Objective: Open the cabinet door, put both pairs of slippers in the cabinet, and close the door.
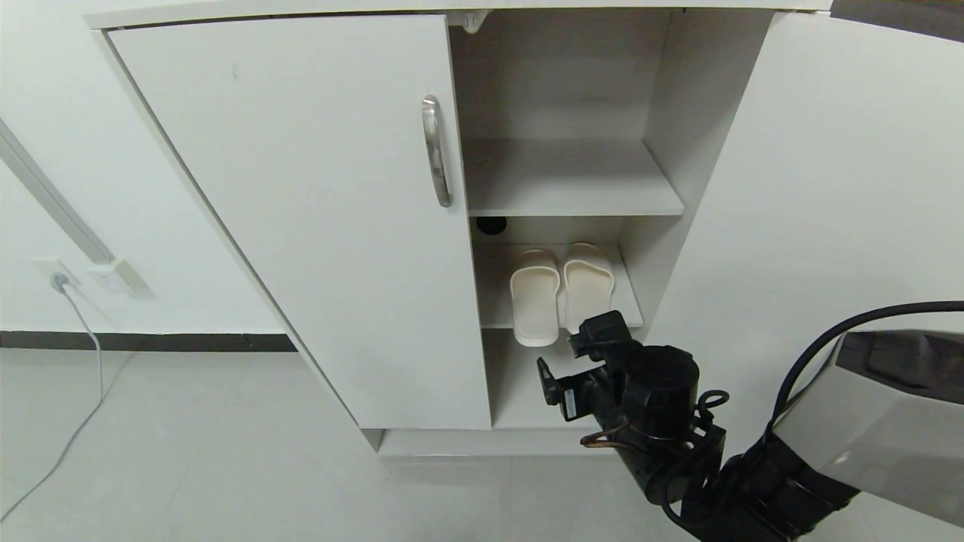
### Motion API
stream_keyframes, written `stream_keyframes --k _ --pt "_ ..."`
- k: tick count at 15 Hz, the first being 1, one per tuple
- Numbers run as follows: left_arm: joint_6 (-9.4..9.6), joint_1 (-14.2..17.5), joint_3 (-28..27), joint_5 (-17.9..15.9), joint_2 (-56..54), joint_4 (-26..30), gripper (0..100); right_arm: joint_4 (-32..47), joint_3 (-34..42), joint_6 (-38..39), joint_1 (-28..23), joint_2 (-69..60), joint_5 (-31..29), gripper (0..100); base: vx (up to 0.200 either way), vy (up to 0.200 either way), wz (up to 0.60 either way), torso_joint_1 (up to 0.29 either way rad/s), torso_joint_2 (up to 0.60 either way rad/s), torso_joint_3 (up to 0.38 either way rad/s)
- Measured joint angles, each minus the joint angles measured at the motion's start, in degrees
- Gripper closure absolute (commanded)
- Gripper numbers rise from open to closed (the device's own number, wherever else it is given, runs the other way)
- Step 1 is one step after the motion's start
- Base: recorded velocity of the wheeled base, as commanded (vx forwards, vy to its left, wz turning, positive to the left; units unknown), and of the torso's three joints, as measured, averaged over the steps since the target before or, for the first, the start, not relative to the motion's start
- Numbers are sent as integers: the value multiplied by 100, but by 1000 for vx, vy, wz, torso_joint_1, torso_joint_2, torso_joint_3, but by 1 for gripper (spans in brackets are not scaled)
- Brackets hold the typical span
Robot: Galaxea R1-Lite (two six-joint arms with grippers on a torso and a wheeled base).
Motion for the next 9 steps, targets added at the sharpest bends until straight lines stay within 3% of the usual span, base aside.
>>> stream_keyframes --k 9 --pt "-11 0 -7 16 0 0 100 -167 124 -4 0 39 1 0 0 0 0 2 3 187"
